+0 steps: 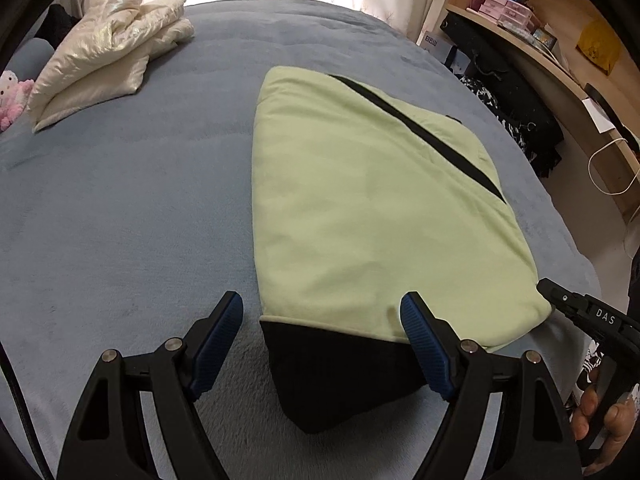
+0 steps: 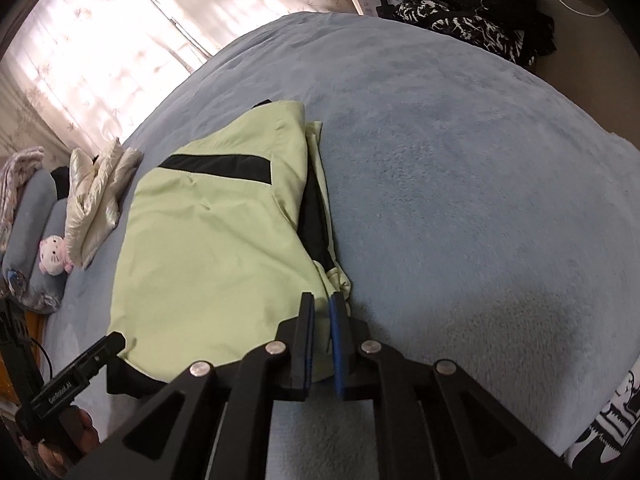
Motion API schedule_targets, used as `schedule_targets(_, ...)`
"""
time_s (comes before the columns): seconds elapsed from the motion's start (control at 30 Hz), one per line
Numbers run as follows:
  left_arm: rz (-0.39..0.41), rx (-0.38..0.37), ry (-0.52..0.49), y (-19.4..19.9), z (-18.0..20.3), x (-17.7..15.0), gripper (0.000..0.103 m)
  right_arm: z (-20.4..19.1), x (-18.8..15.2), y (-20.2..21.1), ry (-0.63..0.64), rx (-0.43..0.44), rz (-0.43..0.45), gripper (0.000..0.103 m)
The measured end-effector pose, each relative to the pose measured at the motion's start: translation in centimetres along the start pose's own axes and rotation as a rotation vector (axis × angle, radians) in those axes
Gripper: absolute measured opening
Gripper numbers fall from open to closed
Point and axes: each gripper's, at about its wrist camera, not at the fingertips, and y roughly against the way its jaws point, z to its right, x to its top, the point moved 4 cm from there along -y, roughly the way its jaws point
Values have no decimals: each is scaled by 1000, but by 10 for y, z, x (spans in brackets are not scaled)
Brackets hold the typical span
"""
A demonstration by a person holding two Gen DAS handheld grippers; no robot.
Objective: Fold large clothes
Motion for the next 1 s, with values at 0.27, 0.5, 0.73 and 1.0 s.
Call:
schedule_targets(0.27,24,-9,8,18,5,1,80,-3,-5,15,-15,17,20,26)
schedule_targets(0.5,26,-15,6,26,10,-2,80,-9,-9,31,-19,44,33,35)
schedule_targets(0.73,-7,-17,20,18,5,0,80,-14,2,30,20,38,36,61)
schedule_targets(1.0,-56,-84,105,-11,-14,13,80,-1,35,-10,-16,98,-62,62)
